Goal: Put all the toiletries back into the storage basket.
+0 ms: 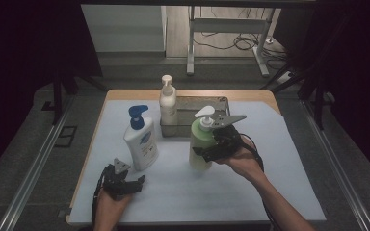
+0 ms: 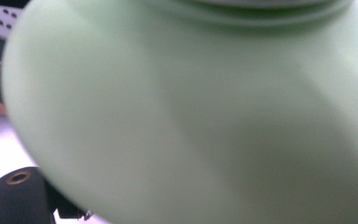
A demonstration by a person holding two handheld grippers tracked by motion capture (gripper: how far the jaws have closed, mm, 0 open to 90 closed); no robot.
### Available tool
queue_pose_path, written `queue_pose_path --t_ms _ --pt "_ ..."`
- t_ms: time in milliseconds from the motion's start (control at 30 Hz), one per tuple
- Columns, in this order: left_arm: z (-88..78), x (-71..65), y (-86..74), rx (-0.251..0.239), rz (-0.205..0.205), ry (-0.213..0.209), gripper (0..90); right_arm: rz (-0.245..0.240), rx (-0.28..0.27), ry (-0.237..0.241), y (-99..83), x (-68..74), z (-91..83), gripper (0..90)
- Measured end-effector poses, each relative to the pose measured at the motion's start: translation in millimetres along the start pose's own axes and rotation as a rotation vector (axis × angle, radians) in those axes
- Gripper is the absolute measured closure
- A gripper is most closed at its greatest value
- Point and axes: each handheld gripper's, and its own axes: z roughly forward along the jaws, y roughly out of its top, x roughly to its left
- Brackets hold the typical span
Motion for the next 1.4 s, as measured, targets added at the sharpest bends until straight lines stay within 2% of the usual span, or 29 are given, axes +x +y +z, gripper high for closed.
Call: queue_pose_path --t_ms 533,767,1033,1400 --pt "0.1 0.0 0.0 0.0 -0.003 -0.003 14.1 -0.003 -0.019 -0.047 34.0 -13.6 -0.5 12.0" --pt "0.1 0.0 0.0 0.0 -0.004 -0.003 14.1 0.009 -0.033 -0.065 44.1 -19.0 2.0 12.0" --pt "0.1 0.2 0.0 0.001 -0.002 -0.002 14.1 0.025 -0.046 -0.112 58.2 -29.1 3.6 12.1" --pt "0.1 0.3 0.1 0.001 -0.002 -0.002 14.1 0.057 -0.057 -0.152 69.6 -42.0 9.9 12.1"
